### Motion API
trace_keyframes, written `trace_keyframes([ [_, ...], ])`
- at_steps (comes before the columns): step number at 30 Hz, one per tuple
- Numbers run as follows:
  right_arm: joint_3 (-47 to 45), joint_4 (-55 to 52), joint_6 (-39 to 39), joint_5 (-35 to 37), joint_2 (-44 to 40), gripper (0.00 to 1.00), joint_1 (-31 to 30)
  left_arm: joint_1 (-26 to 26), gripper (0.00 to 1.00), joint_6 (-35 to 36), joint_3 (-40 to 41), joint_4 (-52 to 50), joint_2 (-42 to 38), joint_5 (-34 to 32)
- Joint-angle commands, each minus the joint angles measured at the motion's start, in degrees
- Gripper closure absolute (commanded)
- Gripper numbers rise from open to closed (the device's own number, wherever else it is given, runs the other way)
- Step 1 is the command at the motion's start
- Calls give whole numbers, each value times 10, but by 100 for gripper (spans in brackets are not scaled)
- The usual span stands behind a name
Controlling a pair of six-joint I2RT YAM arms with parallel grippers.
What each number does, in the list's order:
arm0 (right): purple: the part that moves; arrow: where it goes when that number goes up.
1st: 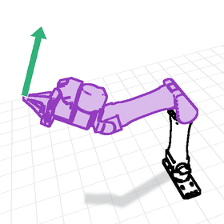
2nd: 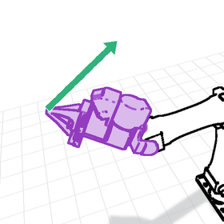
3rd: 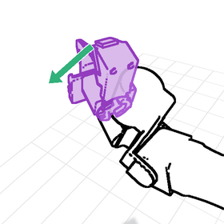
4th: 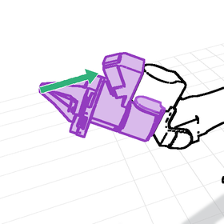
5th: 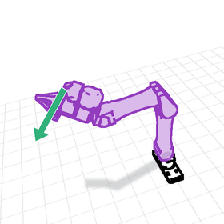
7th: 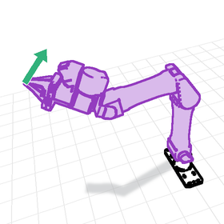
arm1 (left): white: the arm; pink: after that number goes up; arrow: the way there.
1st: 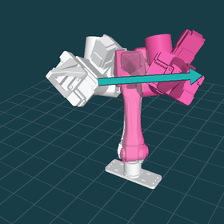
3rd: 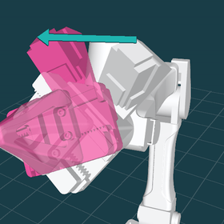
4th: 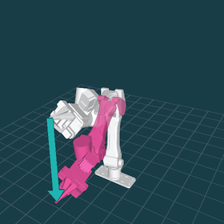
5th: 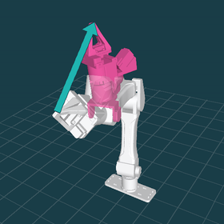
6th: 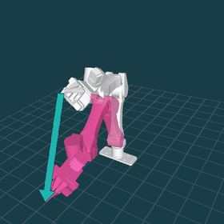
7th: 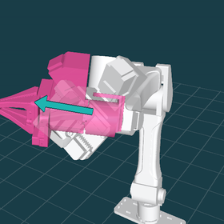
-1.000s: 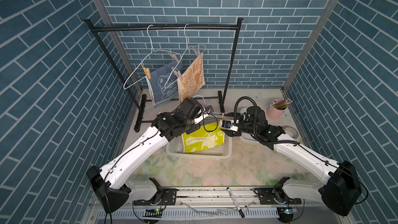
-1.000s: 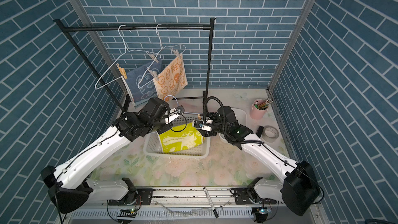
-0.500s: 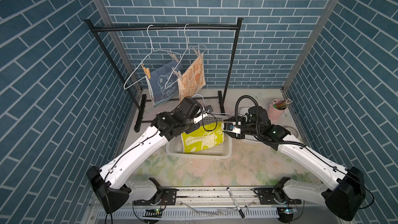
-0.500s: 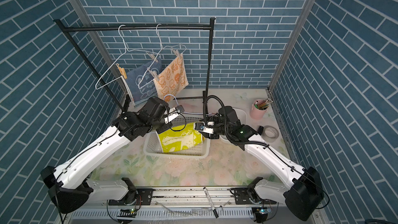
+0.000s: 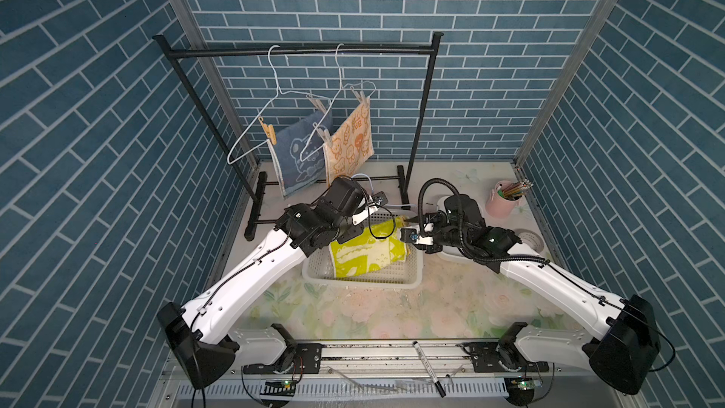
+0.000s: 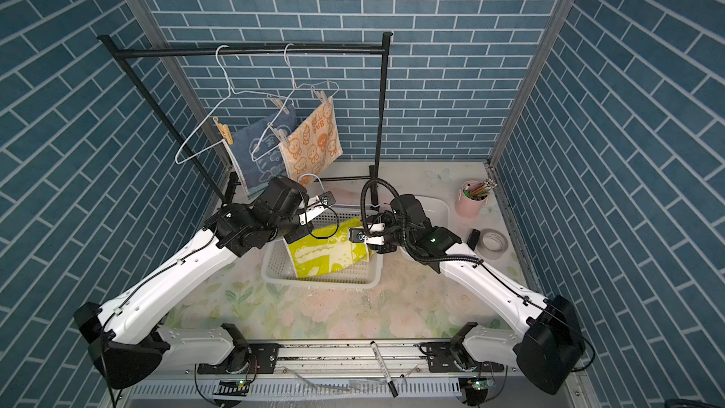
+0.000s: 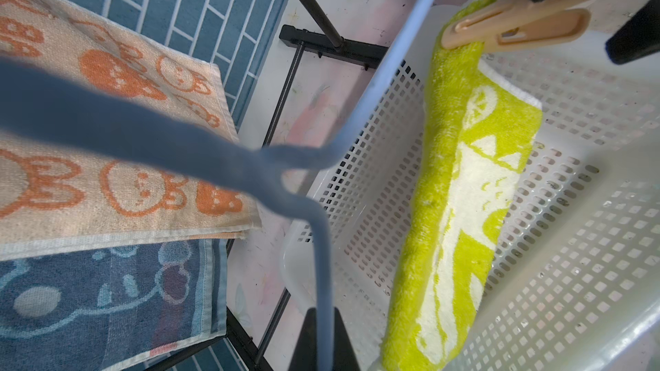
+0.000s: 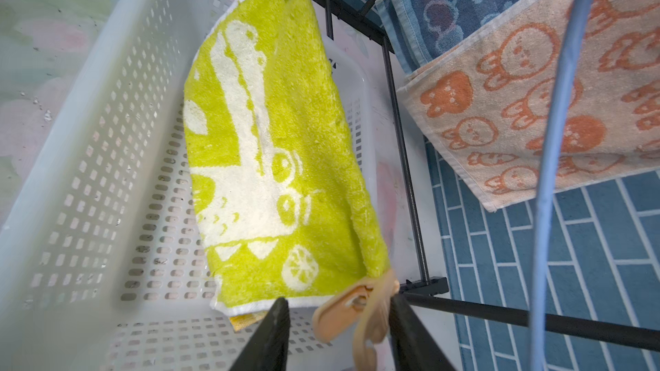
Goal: Remove the clothespins securing towels to the hanger
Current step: Remove the clothespin from the hanger.
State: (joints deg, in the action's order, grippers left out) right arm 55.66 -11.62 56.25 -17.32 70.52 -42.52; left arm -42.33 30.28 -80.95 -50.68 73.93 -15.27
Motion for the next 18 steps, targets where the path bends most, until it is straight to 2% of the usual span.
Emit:
trace_keyframes([
  [1, 4, 36, 45, 31, 8, 53, -7, 3, 100, -2, 5, 6, -5, 8],
  [4, -6, 60, 58, 49, 10, 48, -8, 3, 100, -4, 6, 6, -5, 8],
  [9, -5, 60, 64, 54, 15, 48, -8, 3, 100, -4, 6, 6, -6, 9],
  [18, 2, 33, 70, 51, 15, 60, -12, 3, 100, -4, 6, 5, -6, 5],
])
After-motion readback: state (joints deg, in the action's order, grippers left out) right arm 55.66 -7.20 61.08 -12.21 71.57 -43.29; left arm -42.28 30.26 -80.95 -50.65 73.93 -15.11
